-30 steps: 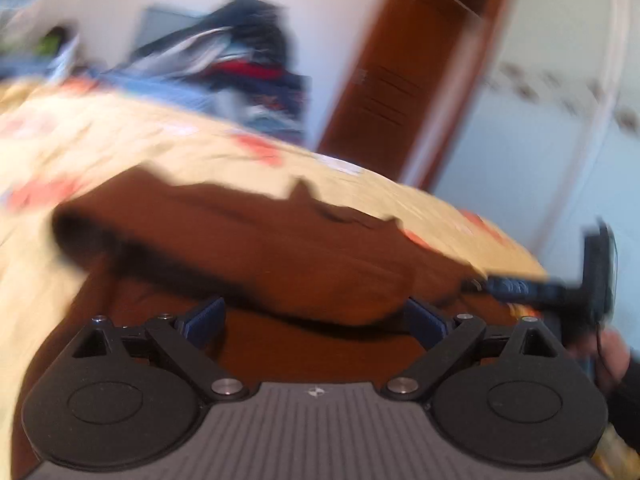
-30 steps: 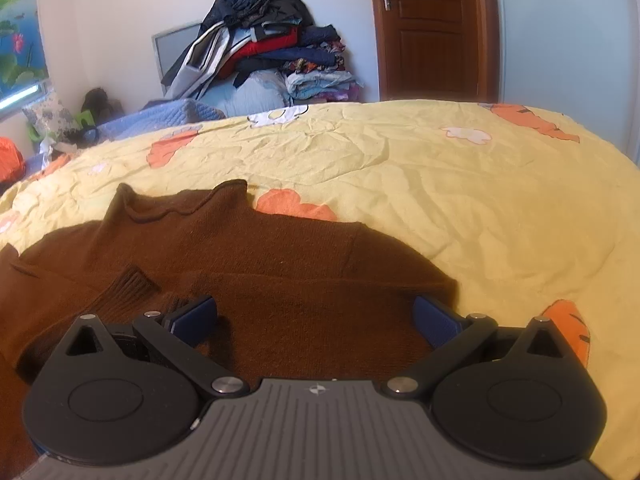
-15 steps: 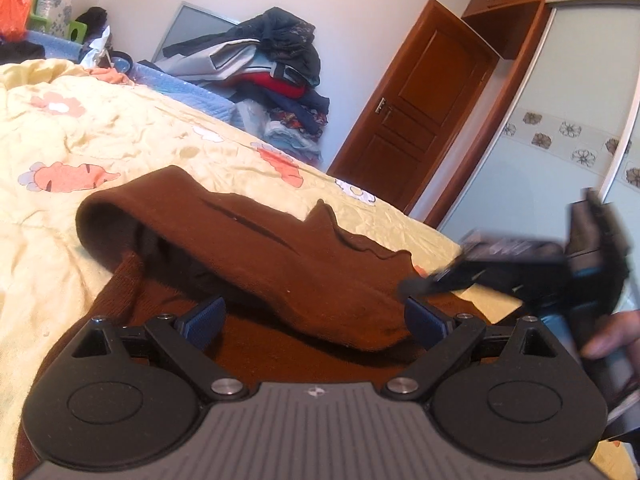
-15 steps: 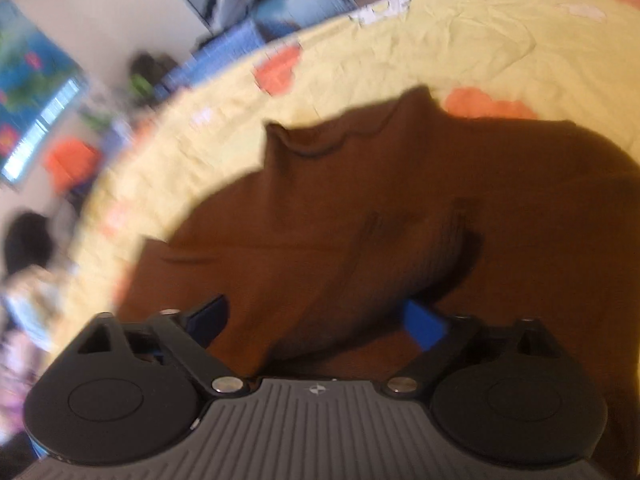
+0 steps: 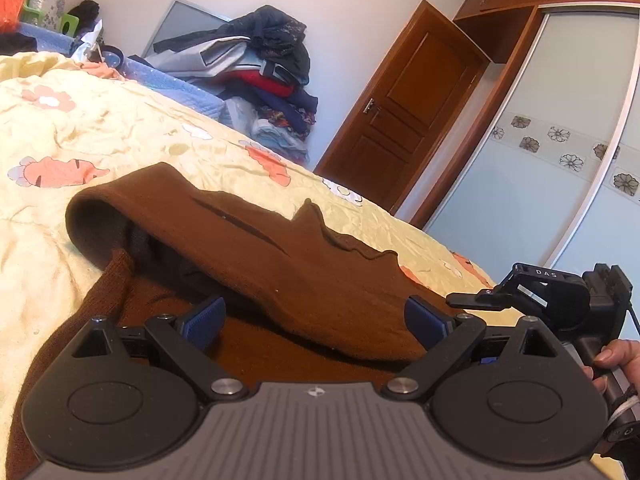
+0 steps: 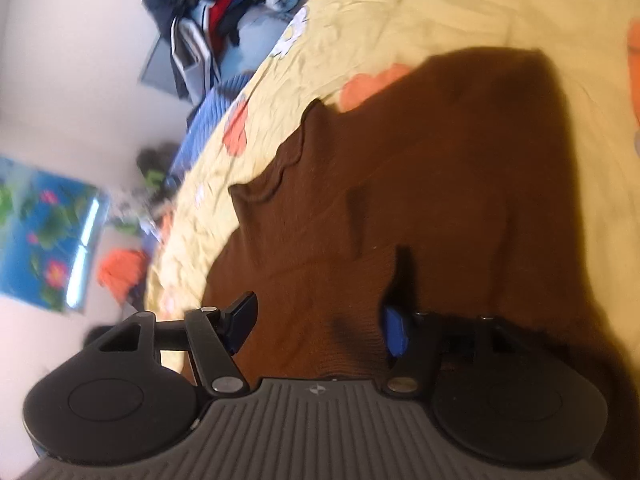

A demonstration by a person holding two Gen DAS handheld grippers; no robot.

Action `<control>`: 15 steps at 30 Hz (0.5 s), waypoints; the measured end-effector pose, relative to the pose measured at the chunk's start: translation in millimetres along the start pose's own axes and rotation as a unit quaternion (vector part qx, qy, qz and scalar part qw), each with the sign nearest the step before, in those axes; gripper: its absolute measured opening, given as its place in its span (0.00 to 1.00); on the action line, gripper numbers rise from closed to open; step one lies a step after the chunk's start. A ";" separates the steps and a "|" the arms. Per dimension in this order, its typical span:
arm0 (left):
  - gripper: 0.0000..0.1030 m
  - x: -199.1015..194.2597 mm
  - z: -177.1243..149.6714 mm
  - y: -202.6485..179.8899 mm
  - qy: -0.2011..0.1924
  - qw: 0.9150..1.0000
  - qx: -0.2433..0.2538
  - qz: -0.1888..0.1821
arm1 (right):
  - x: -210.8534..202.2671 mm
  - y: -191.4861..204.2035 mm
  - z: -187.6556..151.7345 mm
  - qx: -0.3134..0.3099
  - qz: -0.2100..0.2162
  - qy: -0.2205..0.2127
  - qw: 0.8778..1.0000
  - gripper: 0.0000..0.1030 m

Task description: Fold small clothes

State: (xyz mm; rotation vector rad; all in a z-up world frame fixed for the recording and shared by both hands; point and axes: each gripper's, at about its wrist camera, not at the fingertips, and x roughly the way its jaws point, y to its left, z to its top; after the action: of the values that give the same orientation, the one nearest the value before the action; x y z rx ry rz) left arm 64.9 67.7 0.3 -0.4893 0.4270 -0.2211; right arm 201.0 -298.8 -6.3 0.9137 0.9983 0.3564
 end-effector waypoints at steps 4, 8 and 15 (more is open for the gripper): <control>0.94 0.9 0.6 1.3 0.002 1.000 -0.006 0.003 | 4.9 13.3 -8.9 -0.054 -0.032 0.000 0.998 0.50; 0.94 1.5 1.0 1.7 0.002 1.000 -0.009 0.006 | 8.0 29.7 -16.8 -0.130 -0.067 -0.005 0.989 0.12; 0.94 -0.7 -0.5 -0.5 -0.004 1.000 -0.002 0.002 | -56.0 58.5 27.5 -0.190 -0.038 -0.053 0.980 0.11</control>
State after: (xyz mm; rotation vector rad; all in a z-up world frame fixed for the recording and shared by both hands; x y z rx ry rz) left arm 64.0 67.3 0.4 -0.4940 0.4197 -0.2146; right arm 202.7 -313.4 77.9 0.5413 0.8276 0.4135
